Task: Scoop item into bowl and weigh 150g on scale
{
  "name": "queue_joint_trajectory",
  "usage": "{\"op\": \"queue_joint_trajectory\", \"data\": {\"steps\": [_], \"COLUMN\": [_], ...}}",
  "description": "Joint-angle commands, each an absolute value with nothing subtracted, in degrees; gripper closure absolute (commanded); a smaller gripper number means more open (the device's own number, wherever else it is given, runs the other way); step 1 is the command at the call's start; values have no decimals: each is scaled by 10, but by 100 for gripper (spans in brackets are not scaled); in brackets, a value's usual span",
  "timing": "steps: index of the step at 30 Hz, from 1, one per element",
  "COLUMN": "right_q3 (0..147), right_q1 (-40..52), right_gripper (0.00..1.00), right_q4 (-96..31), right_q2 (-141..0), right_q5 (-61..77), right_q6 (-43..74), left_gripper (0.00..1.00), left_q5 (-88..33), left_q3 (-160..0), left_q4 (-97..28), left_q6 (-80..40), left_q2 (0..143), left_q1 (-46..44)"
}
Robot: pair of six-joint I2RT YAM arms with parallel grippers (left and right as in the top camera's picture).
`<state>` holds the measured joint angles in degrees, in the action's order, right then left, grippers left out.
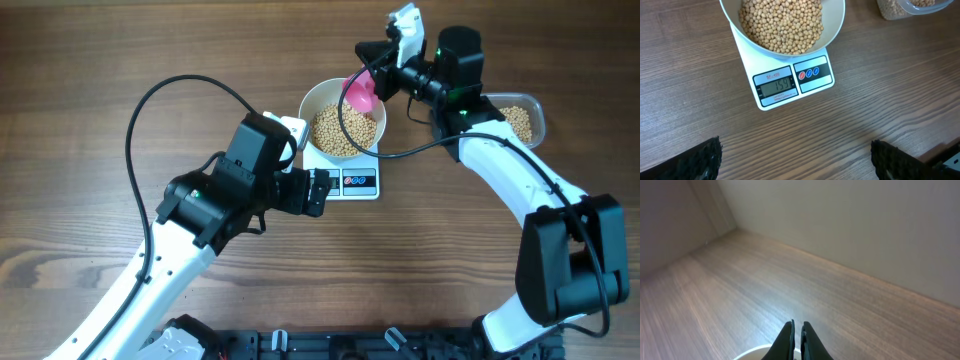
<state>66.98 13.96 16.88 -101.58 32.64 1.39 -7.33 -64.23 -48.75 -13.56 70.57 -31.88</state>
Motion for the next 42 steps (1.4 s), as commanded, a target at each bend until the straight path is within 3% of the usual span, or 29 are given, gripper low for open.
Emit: {"op": "queue_joint_trajectory", "data": {"steps": [1, 17, 33, 42], "right_q3": [676, 676, 676, 676], "right_q1": [143, 167, 166, 167], "right_gripper": [96, 96, 96, 96], "right_q4": [162, 161, 196, 82], "right_q2": [-1033, -1063, -1063, -1063], "right_q5": [359, 358, 358, 361], "right_q6": [-11, -16, -125, -140], "left_gripper": [0, 0, 0, 0], "left_q5": [-68, -68, -68, -68], "left_q3": [-641, -641, -641, -641], "left_q4": [-486, -486, -486, -486], "left_q6": [-124, -124, -124, -124], "left_q2": [705, 705, 705, 705], "left_q1": [-321, -321, -321, -321]}}
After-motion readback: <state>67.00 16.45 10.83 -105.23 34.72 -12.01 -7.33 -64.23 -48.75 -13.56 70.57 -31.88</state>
